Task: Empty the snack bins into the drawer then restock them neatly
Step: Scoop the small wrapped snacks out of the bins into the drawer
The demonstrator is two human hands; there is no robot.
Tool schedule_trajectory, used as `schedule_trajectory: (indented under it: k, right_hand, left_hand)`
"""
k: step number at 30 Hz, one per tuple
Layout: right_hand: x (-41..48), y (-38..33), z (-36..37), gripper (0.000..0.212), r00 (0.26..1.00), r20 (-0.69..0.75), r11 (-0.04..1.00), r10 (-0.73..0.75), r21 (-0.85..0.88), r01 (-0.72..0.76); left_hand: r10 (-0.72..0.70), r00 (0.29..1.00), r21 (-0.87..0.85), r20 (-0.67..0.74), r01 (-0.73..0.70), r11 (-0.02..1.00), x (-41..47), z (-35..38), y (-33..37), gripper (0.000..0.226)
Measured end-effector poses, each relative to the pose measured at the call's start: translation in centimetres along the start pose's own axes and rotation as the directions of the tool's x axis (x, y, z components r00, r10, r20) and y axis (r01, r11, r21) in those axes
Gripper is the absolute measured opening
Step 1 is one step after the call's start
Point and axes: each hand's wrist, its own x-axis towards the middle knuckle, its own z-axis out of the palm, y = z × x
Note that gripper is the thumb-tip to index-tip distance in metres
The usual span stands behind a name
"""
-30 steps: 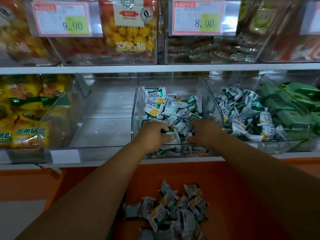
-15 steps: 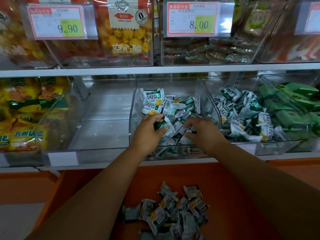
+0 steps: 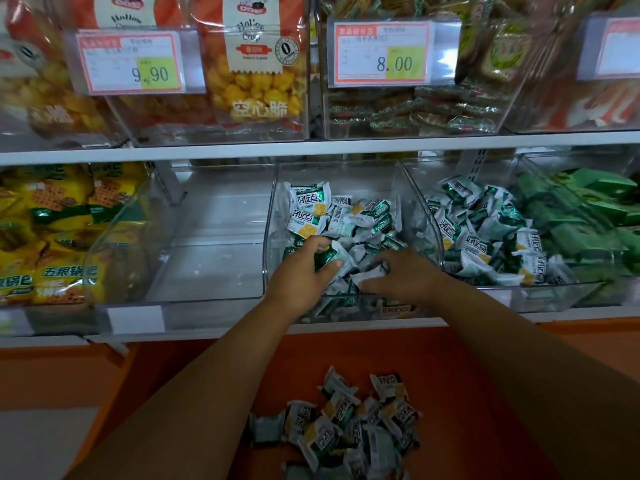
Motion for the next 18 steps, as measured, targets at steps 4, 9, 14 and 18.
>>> schedule_trajectory:
  k: [4,9,14,18]
  right_hand:
    - [-1.5,0.0,-0.7,0.054,0.991,-0.116,0.994,-0.070,0.080,0.080]
    - [-5.2,0.3,0.4,0.049,0.842,-0.508,0.915,-0.179,0.229,0.333]
    - [-9.9,0.5,2.0,0.037,0.805,-0.546,0.810,-0.230,0.351,0.470]
    - [-11.5,3.3,5.1,0.042,0.888,-0.412,0.838,-0.204,0.395,0.376]
  left_hand:
    - [-0.019,0.999,-0.075,-0.029,0.016,0.997,-0.8,-0.5,0.9,0.046]
    - [0.081,0.968,-0.159,-0.237,-0.121,0.980,-3.3,-0.7,3.1,0.039]
    - [0.209,0.941,-0.099,-0.265,-0.242,0.965,-7.3,-0.1,3.9,0.038]
    - [0.175,0.980,-0.060,-0.092,-0.181,0.982,-10.1,2.6,1.3,0.041]
